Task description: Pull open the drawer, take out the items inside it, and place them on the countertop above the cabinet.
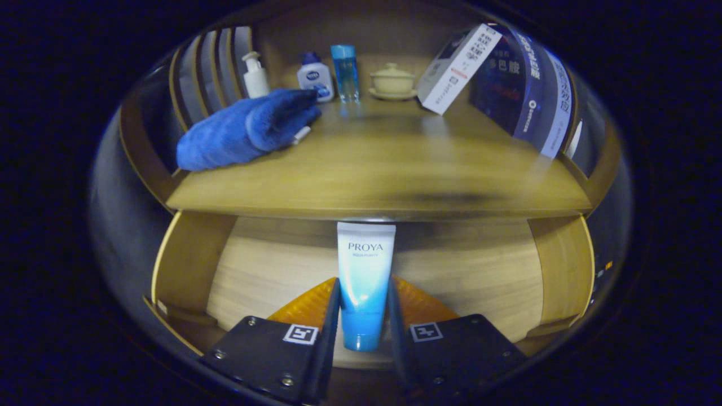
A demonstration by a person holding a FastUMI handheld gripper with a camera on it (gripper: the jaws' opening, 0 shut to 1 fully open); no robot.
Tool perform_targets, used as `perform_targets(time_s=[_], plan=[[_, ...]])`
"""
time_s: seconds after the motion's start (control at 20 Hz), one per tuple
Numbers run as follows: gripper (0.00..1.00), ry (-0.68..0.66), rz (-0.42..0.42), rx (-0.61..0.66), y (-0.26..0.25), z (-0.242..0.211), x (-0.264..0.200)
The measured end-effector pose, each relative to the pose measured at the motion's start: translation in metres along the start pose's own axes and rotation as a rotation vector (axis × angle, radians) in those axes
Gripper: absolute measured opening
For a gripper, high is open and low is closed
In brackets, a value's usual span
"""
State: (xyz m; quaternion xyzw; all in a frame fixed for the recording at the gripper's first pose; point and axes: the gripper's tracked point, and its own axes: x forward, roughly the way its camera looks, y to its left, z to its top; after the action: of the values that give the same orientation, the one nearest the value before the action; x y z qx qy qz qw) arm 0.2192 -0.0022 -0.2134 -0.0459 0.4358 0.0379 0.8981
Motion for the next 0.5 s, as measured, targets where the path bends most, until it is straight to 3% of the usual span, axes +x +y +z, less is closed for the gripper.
perform_targets(time_s=[0.3,0.5], plan=[[0.45,-0.172,-0.015,-0.053,-0.004,0.015,-0.057],[0.45,-0.369,0.039,-0.021,0.009,0.045,-0.103]])
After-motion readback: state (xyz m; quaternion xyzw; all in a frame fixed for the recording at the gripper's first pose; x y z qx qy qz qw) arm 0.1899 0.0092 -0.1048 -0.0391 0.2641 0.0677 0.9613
